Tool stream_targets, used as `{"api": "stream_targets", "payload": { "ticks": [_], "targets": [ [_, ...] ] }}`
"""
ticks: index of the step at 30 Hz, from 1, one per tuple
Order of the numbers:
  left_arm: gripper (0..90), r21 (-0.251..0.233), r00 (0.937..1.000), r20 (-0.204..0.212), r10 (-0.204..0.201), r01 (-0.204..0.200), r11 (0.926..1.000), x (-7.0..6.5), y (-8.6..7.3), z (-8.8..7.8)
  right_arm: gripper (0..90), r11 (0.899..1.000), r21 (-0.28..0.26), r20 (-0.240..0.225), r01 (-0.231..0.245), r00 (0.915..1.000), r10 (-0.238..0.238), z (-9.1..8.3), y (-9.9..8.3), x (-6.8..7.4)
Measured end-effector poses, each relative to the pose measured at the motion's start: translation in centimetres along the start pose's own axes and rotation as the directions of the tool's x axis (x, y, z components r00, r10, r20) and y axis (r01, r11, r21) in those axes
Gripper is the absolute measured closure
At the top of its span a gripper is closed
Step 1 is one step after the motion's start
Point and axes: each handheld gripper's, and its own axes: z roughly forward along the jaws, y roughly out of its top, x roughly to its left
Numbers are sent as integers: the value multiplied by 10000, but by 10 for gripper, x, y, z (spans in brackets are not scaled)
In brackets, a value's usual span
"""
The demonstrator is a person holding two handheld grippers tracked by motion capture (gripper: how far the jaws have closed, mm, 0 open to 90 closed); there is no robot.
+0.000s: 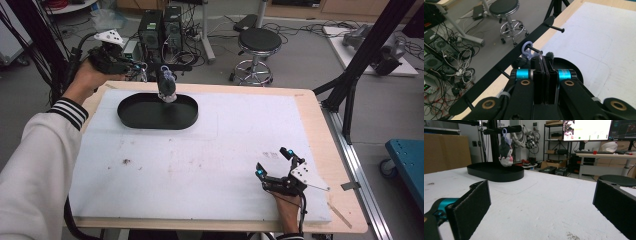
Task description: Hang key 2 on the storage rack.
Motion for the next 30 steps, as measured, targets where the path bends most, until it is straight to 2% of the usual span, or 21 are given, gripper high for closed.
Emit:
{"api": "stream_targets", "payload": {
  "ticks": [9, 17, 30],
  "targets": [
    [881, 402, 9997, -55, -233, 235, 9989, 13, -8, 12, 7, 10000, -7, 10, 5, 10000, -5, 0, 0, 0],
    [881, 857, 9995, -220, -210, 228, 9961, 20, -14, 24, 7, 10000, -23, 17, 6, 10000, -6, 0, 0, 0],
    [881, 1011, 9994, -67, -346, 351, 9943, 24, -18, 36, 7, 10000, -27, 25, -15, 10000, 15, 0, 0, 0]
  ]
}}
